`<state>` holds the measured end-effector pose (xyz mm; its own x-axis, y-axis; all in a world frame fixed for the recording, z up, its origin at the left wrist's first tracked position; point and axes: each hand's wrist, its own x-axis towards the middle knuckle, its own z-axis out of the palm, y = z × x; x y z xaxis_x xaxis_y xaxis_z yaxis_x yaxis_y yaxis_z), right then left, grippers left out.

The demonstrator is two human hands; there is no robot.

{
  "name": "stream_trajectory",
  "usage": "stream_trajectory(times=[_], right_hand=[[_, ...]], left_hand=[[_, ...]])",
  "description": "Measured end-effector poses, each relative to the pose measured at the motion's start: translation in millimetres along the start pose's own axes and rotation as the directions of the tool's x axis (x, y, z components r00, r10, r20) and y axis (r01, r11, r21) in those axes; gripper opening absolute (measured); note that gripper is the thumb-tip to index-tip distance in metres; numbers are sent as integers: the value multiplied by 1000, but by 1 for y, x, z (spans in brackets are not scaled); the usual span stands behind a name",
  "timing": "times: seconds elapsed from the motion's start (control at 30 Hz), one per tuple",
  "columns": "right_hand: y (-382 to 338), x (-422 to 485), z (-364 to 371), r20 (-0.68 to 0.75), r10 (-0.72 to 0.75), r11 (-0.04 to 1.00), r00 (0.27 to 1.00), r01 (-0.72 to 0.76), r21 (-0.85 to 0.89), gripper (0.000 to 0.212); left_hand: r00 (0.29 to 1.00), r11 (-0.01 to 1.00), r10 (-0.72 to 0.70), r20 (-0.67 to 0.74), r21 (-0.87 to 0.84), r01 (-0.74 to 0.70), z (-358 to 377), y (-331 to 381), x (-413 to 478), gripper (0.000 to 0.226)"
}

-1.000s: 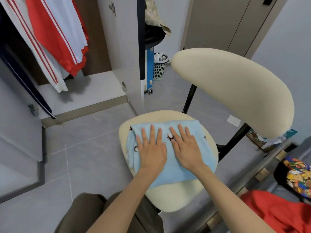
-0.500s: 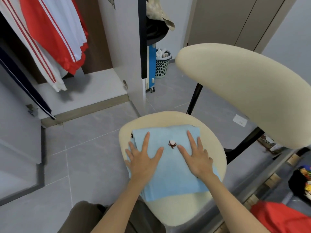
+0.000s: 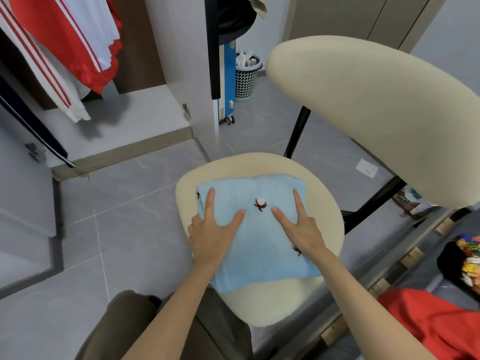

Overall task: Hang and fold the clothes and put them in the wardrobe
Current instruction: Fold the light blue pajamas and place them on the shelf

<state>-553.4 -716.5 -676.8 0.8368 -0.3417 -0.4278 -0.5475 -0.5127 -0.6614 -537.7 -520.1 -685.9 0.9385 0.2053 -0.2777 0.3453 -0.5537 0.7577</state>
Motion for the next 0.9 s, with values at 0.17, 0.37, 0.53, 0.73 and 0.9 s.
stream_trajectory(times=[0.17, 0.37, 0.53, 0.73, 0.9], right_hand=[[0, -8, -2, 30, 62, 994, 998, -64, 85, 100], [-1, -17, -1, 110, 42, 989, 993, -57, 137, 93], [-5, -20, 1, 134, 7, 976, 991, -36, 213, 94], [-15, -16, 11, 54, -24, 962, 998, 8, 274, 83], [-57, -4, 13, -21, -82, 952, 996, 85, 293, 67]], left_hand=[[997, 986, -35, 70, -160, 45, -10, 0, 5, 101], [988, 975, -64, 142, -202, 93, -18, 2, 7, 97], [980, 989, -28, 195, -140, 56, -27, 2, 10, 96], [984, 964, -16, 178, -257, 62, -30, -4, 22, 81], [989, 935, 3, 146, -351, 49, -54, 4, 55, 76]])
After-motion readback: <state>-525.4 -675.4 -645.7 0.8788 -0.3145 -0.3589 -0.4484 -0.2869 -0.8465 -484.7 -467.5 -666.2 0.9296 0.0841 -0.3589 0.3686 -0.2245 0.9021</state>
